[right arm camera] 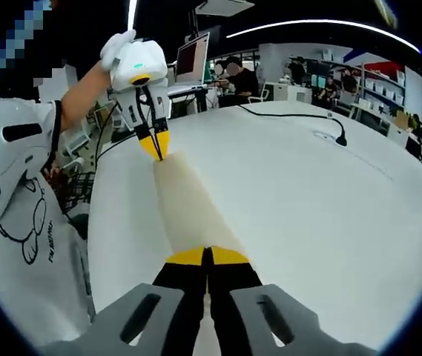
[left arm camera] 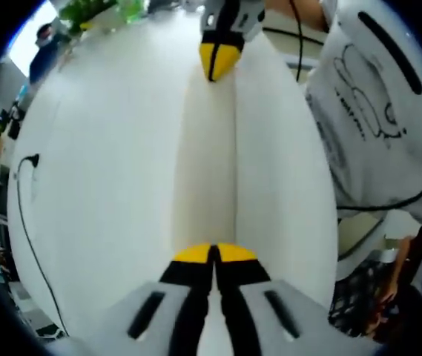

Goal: Arrange the utensils inside the cutlery case until each visible utensil rests in its matching compartment.

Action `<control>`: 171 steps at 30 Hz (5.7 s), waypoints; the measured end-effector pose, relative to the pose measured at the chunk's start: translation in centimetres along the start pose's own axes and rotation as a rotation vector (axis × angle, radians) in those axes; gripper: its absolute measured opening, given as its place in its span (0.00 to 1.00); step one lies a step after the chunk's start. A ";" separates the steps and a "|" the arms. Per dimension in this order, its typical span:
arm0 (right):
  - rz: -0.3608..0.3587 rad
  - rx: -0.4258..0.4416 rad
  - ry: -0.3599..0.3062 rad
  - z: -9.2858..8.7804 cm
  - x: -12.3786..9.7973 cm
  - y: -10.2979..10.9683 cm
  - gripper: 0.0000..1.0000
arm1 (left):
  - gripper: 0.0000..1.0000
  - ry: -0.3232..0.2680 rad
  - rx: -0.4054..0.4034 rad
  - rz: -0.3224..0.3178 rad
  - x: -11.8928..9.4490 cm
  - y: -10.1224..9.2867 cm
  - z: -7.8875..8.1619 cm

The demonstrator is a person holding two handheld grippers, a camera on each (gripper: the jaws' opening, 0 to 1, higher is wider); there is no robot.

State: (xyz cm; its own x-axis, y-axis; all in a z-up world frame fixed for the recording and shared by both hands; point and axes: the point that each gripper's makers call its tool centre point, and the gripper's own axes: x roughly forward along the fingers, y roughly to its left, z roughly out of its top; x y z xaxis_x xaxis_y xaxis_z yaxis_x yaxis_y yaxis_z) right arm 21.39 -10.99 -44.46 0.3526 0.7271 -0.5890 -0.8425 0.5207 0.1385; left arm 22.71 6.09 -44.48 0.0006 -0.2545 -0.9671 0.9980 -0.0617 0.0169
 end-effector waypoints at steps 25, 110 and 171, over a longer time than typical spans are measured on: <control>0.002 -0.206 0.436 -2.1 -2.6 -0.8 0.00 | 0.05 -0.002 0.009 0.018 0.2 0.4 1.0; 0.082 -0.419 0.558 -0.8 -2.0 -1.1 0.15 | 0.04 -0.087 -0.022 0.065 1.9 2.0 3.3; 0.158 -0.408 0.555 -0.8 -0.2 -0.5 0.49 | 0.42 -0.115 0.083 0.080 0.8 0.2 2.7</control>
State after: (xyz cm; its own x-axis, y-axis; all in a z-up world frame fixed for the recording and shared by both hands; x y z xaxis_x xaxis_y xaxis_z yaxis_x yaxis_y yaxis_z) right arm 21.35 -11.77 -45.05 0.0450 0.3886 -0.9203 -0.9902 0.1396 0.0105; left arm 22.73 3.26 -44.61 0.0681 -0.3703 -0.9264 0.9863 -0.1150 0.1184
